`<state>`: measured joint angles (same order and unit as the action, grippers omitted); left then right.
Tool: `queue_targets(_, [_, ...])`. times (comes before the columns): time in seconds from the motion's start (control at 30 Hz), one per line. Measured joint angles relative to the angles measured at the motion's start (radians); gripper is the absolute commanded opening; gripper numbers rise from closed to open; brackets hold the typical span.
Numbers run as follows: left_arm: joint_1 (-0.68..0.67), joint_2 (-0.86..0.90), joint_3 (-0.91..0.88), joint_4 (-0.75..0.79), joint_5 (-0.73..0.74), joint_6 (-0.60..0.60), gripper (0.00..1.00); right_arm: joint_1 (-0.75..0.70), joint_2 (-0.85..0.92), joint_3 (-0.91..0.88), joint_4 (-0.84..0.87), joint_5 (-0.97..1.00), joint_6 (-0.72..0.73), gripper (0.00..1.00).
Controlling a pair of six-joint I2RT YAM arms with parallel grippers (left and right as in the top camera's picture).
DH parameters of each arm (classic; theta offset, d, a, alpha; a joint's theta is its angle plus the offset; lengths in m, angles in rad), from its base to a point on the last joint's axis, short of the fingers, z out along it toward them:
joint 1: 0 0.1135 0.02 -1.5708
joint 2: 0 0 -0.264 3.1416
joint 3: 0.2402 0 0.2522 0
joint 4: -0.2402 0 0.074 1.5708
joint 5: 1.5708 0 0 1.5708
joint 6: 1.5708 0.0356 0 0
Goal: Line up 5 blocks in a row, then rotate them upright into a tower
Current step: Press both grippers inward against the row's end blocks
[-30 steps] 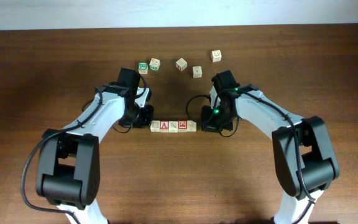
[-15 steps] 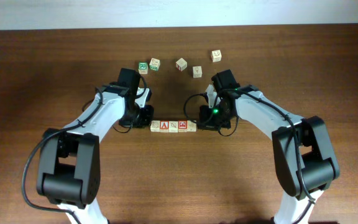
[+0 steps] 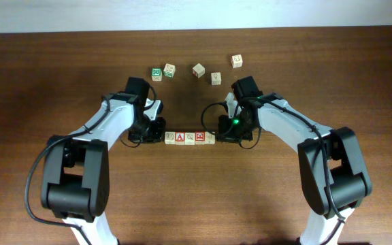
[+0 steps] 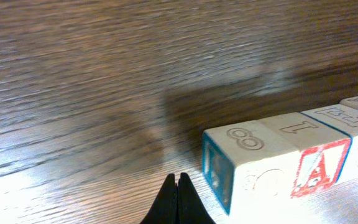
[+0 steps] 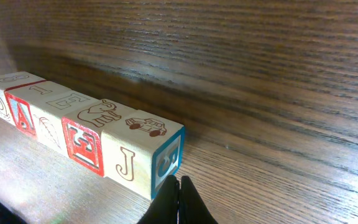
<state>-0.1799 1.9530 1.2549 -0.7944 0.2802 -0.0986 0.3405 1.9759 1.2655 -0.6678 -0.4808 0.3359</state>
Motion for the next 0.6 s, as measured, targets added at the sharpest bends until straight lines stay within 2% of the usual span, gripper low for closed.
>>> queue_targets(0.2, [0.004,-0.001,0.000,-0.006,0.016,0.001,0.00,0.000,0.000,0.000,0.000,0.000,0.000,0.04])
queue_targets(0.6, [0.052,-0.001,0.000,-0.004,0.139,0.047,0.00,0.000,0.000,0.000,0.000,0.000,0.000,0.04])
